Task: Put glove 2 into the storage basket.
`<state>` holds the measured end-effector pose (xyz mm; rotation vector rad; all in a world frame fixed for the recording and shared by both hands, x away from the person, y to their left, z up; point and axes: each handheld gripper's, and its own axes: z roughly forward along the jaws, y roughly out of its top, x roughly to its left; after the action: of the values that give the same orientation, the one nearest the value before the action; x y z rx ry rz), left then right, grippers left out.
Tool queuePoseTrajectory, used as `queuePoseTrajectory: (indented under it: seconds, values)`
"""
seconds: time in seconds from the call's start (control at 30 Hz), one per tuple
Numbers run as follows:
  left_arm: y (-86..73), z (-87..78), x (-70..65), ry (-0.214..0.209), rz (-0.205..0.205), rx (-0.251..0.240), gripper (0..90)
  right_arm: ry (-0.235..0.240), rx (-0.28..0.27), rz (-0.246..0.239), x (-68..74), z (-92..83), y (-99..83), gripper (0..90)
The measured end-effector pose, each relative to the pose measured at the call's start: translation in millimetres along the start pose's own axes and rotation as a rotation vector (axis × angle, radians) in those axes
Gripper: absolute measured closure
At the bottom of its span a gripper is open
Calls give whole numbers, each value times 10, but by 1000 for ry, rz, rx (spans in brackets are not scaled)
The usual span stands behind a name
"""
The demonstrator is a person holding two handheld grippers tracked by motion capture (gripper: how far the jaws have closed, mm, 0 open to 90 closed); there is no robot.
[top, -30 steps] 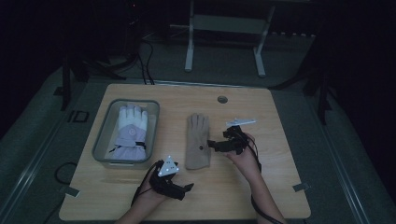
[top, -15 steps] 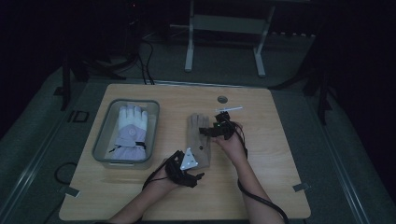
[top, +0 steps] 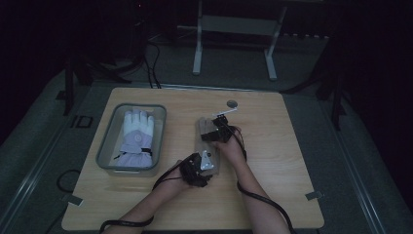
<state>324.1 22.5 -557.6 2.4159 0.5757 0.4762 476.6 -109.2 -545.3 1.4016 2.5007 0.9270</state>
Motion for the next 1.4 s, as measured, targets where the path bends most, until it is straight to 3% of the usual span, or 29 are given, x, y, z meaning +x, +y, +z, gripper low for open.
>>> queuePoseTrajectory:
  seconds: [0.1, 0.17, 0.33, 0.6, 0.7, 0.87, 1.13, 1.4]
  values:
    - [43, 10, -60, 45, 44, 21, 632, -2, 10, 4, 19, -3, 12, 493]
    - [69, 20, -90, 73, 68, 41, 722, 1, 8, 21, 9, -4, 14, 539]
    - [70, 20, -72, 68, 59, 39, 790, 7, -6, 40, 2, -19, -1, 604]
    - [72, 2, -83, 78, 62, 38, 812, -10, 0, 21, 40, -34, 27, 651]
    - [86, -42, -60, 66, 45, 26, 813, -12, 5, 12, 57, -55, 50, 679]
    - [106, -124, -51, 73, 51, 14, 815, -3, -10, 20, 58, -87, 52, 691]
    - [159, -279, -39, 91, 62, 1, 814, 14, -48, 21, 113, -276, 123, 692]
    - [255, -516, 3, 140, 90, -13, 815, 14, -94, 1, 231, -515, 289, 691]
